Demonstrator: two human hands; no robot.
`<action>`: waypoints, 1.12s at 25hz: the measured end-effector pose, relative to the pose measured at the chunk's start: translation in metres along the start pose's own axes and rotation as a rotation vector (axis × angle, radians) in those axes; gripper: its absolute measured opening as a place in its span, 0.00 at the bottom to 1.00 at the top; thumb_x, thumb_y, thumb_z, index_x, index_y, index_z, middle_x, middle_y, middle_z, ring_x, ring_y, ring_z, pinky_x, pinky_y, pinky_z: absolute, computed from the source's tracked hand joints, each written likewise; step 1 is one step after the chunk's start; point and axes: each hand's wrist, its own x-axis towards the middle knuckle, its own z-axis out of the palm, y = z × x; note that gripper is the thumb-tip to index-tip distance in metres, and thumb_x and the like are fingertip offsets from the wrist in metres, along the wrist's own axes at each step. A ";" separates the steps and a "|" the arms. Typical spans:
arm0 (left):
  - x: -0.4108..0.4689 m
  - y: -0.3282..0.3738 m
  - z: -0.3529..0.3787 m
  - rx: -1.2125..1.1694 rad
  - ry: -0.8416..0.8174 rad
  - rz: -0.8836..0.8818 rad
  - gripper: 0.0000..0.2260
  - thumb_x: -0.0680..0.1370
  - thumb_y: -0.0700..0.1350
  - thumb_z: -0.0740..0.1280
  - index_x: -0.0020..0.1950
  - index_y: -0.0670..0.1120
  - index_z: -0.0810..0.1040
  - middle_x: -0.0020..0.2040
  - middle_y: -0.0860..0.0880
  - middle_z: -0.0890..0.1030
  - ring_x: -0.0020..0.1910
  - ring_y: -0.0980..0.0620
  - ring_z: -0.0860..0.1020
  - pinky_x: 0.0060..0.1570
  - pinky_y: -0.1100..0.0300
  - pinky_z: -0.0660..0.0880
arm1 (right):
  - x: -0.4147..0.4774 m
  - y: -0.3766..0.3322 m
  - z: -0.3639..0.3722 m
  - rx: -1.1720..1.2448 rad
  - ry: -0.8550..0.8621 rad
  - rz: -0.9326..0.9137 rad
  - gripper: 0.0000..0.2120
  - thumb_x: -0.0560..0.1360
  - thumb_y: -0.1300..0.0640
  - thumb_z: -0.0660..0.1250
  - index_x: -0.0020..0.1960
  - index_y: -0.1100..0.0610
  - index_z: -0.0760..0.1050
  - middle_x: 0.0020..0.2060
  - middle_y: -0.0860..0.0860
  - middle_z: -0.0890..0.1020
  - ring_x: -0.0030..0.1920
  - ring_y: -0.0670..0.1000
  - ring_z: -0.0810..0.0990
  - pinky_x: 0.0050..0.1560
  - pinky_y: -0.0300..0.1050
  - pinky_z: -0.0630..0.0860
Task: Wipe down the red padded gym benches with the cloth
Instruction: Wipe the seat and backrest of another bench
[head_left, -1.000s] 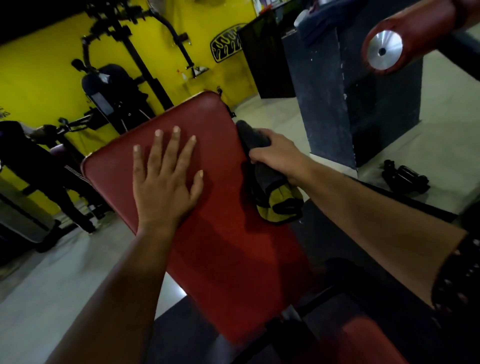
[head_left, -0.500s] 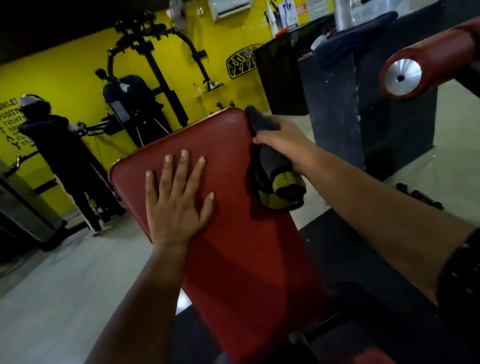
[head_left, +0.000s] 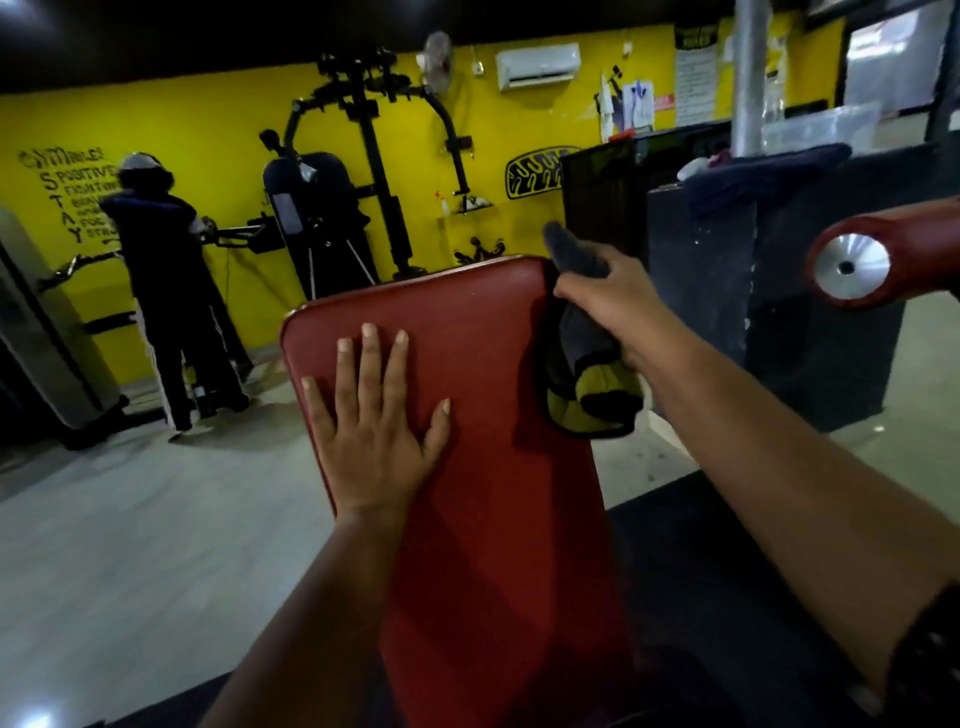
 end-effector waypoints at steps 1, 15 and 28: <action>-0.004 0.002 -0.001 -0.016 -0.009 -0.047 0.32 0.79 0.62 0.55 0.79 0.49 0.59 0.79 0.45 0.59 0.78 0.44 0.56 0.75 0.41 0.48 | 0.011 -0.019 -0.001 -0.092 -0.021 -0.019 0.19 0.69 0.53 0.72 0.59 0.46 0.77 0.53 0.49 0.81 0.56 0.52 0.79 0.55 0.46 0.76; -0.013 0.002 -0.005 -0.069 -0.008 -0.076 0.30 0.78 0.59 0.60 0.78 0.48 0.64 0.78 0.46 0.62 0.78 0.46 0.59 0.74 0.41 0.57 | 0.023 -0.113 0.068 -1.241 -0.375 -0.428 0.24 0.71 0.42 0.69 0.67 0.44 0.73 0.63 0.54 0.75 0.62 0.59 0.74 0.55 0.53 0.73; -0.018 0.000 -0.005 -0.065 -0.006 -0.076 0.28 0.79 0.56 0.59 0.77 0.47 0.65 0.77 0.45 0.65 0.77 0.45 0.62 0.73 0.43 0.60 | 0.001 -0.133 0.155 -1.012 -0.623 -0.882 0.23 0.76 0.31 0.55 0.68 0.36 0.70 0.63 0.50 0.74 0.63 0.54 0.73 0.59 0.54 0.72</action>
